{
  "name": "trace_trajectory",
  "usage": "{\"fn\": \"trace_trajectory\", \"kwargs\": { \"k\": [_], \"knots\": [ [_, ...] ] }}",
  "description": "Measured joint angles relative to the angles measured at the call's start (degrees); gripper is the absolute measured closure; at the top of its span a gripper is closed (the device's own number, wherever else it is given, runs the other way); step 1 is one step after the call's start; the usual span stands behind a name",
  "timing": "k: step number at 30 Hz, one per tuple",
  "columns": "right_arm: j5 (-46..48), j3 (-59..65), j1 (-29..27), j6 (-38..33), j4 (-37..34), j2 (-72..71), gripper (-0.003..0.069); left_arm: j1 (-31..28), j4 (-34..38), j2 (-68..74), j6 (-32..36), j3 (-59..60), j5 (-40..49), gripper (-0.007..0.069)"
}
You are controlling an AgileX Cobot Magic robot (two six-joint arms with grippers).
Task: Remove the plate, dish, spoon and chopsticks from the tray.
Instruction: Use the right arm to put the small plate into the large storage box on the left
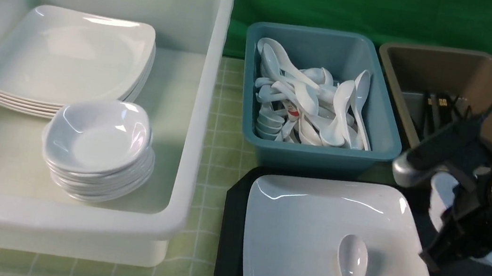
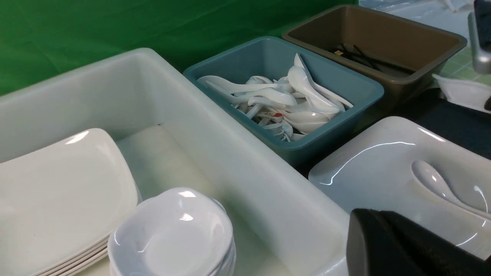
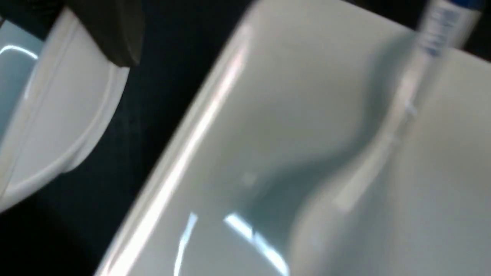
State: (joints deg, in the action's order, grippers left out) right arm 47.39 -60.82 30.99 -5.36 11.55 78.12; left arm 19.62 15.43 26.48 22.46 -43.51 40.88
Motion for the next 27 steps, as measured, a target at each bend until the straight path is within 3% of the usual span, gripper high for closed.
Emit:
{"fn": "trace_trajectory", "kwargs": {
  "k": [6, 10, 15, 20, 27],
  "knots": [
    [-10.27, -17.95, 20.93, -2.96, -5.86, 4.05, 0.0604, 0.00, -5.13, -1.74, -5.09, -1.85, 0.73, 0.0613],
    [-14.13, -29.90, 28.46, -9.32, -6.44, 15.23, 0.0604, 0.00, -9.87, -6.07, -9.87, -4.56, 2.05, 0.0613],
    [-13.97, -43.89, 30.51, -14.05, -6.20, 31.20, 0.0604, 0.00, -11.66, -11.02, -12.31, -5.31, 4.16, 0.0613],
    [-13.74, -53.81, 30.46, -15.09, 1.69, 44.67, 0.0580, 0.00, -11.72, -12.43, -12.42, -5.31, 8.83, 0.0613],
    [-11.79, -55.32, 30.40, -15.23, 3.34, 47.96, 0.0299, 0.00, -11.45, -12.43, -12.45, -5.31, 10.80, 0.0613]
  ]
}}
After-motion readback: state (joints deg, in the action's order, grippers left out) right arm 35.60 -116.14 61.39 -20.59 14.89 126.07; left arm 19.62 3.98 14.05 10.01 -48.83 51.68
